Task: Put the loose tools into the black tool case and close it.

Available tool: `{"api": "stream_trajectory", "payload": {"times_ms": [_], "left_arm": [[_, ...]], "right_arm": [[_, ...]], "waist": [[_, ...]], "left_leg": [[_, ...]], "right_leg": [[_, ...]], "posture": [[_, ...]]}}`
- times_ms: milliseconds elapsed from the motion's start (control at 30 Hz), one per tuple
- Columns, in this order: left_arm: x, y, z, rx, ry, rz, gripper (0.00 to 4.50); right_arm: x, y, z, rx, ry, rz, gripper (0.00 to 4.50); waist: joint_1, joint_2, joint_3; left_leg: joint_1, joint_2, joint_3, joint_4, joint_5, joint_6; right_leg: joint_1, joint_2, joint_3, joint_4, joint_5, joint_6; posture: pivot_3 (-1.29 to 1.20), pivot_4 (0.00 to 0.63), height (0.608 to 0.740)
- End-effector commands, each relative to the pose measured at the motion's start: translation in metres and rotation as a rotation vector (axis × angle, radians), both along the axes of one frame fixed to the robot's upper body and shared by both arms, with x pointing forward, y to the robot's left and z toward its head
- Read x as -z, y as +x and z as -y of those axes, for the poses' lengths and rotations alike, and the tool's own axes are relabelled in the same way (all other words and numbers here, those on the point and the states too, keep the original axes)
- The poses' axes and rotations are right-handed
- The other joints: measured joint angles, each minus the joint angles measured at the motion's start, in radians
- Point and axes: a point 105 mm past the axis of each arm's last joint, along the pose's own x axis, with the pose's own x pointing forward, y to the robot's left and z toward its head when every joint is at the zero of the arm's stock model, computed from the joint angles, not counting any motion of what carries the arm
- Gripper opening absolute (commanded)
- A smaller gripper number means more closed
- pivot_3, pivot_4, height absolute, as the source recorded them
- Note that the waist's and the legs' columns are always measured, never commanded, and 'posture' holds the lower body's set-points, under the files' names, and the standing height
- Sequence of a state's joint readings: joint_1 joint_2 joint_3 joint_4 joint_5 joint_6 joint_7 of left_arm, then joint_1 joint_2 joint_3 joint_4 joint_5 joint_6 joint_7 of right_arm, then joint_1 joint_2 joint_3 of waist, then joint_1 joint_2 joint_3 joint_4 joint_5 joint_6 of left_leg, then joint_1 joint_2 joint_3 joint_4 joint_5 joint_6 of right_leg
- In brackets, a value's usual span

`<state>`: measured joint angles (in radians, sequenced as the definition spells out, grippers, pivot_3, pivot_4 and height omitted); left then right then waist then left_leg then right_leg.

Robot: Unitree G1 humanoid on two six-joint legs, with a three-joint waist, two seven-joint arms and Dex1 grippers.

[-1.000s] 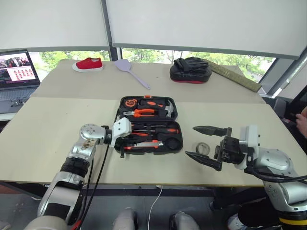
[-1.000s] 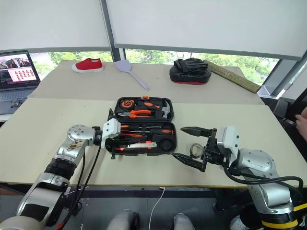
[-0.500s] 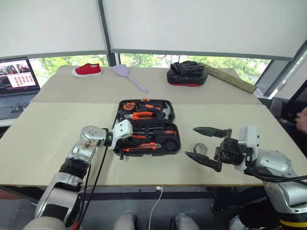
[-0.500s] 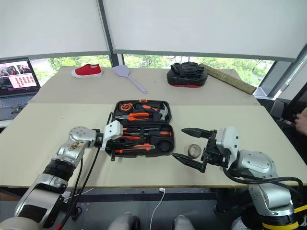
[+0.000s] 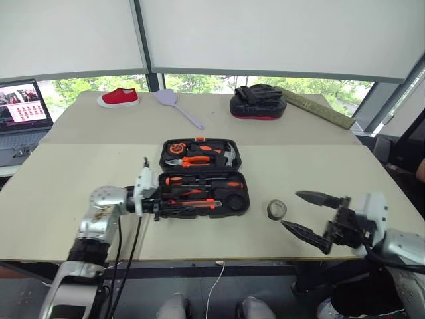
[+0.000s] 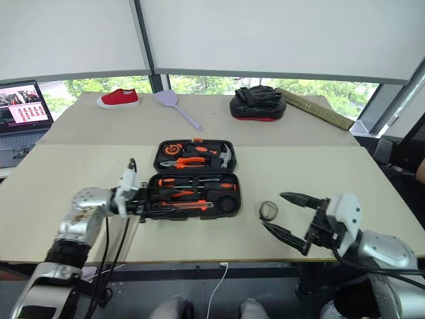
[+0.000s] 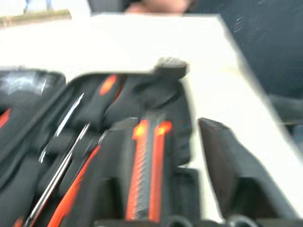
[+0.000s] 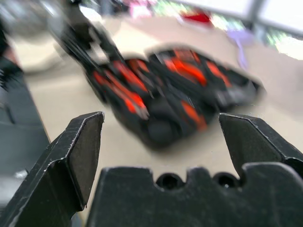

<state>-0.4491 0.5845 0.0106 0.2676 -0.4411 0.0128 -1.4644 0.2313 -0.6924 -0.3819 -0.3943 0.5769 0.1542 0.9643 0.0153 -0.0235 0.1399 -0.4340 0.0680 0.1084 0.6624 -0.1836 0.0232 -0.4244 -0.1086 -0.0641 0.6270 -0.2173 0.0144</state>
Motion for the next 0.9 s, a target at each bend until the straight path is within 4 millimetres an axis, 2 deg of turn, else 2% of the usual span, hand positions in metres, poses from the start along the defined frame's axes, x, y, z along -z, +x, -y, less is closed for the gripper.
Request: {"api": "stream_trajectory", "payload": {"times_ms": [33,67,133,200,267,367,500,600,733,900], "left_arm": [[-0.007,-0.022,-0.008,0.022,-0.038,0.012,4.19],[-0.005,-0.028,-0.011,0.036,-0.034,0.005,4.44],[-0.005,-0.036,-0.015,0.031,-0.05,-0.006,4.44],[-0.01,-0.038,-0.015,0.017,-0.101,0.007,4.44],[-0.015,-0.039,-0.013,-0.004,-0.144,0.025,4.44],[-0.012,-0.047,-0.008,0.035,-0.141,-0.042,4.44],[-0.012,-0.047,-0.001,0.039,-0.149,-0.032,4.44],[-0.011,-0.047,0.002,0.038,-0.143,-0.02,4.44],[-0.011,-0.044,0.002,0.02,-0.144,-0.004,4.44],[-0.011,-0.044,0.001,0.002,-0.14,0.012,4.44]], "right_arm": [[0.013,-0.011,0.037,0.154,-0.058,0.034,4.5],[0.018,-0.014,0.042,0.174,-0.07,0.024,4.5],[0.024,-0.016,0.051,0.229,-0.082,0.006,4.5],[0.022,-0.013,0.05,0.23,-0.091,0.004,4.5],[0.023,-0.011,0.031,0.111,-0.158,-0.069,4.5],[0.013,0.002,0.004,0.007,-0.179,-0.142,4.5],[0.024,0.013,-0.019,-0.096,-0.34,-0.294,4.5],[0.032,0.025,-0.029,-0.103,-0.407,-0.37,4.5],[0.045,0.041,-0.03,-0.083,-0.532,-0.395,4.5],[0.045,0.06,-0.034,-0.062,-0.583,-0.412,4.5]], "waist": [[-0.001,0.0,0.0],[-0.001,0.0,0.0],[-0.003,0.0,0.0],[-0.004,0.001,0.001],[-0.004,0.002,0.002],[-0.009,0.006,0.004],[-0.005,0.006,0.004],[0.0,0.004,0.005],[0.005,0.004,0.005],[0.001,0.002,0.006]], "left_leg": [[0.0,0.0,0.0,0.0,0.0,0.0],[0.001,0.0,0.0,0.0,0.0,0.0],[0.002,0.001,-0.001,0.0,-0.002,-0.003],[0.003,0.001,-0.003,0.0,-0.005,-0.008],[0.003,0.001,-0.005,0.0,-0.005,-0.008],[0.005,0.0,-0.006,-0.001,-0.005,-0.008],[0.006,-0.001,-0.006,-0.001,-0.005,-0.008],[0.003,-0.001,-0.006,-0.001,-0.005,-0.008],[-0.003,-0.003,-0.007,-0.001,-0.002,0.0],[-0.006,-0.004,-0.004,-0.001,-0.003,0.001]], "right_leg": [[0.0,0.0,0.0,-0.001,-0.001,-0.001],[0.0,0.0,0.0,-0.001,-0.002,-0.002],[0.001,-0.001,0.0,-0.001,-0.002,-0.002],[0.0,-0.001,0.001,0.0,-0.002,-0.003],[0.0,-0.002,0.001,0.0,-0.002,-0.003],[0.001,-0.004,0.003,0.0,-0.001,-0.002],[0.001,-0.004,0.003,0.0,-0.001,-0.003],[0.0,-0.003,0.001,-0.001,-0.002,-0.003],[-0.003,-0.003,0.0,-0.002,-0.003,-0.002],[-0.007,-0.003,0.001,-0.003,-0.003,-0.002]], "posture": [[0.0,0.15,0.74],[0.0,0.15,0.74],[0.0,0.15,0.74],[0.0,0.15,0.74],[0.0,0.15,0.74],[0.0,0.15,0.74],[0.0,0.15,0.74],[0.0,0.15,0.74],[0.0,0.15,0.74],[0.0,0.15,0.74]]}}
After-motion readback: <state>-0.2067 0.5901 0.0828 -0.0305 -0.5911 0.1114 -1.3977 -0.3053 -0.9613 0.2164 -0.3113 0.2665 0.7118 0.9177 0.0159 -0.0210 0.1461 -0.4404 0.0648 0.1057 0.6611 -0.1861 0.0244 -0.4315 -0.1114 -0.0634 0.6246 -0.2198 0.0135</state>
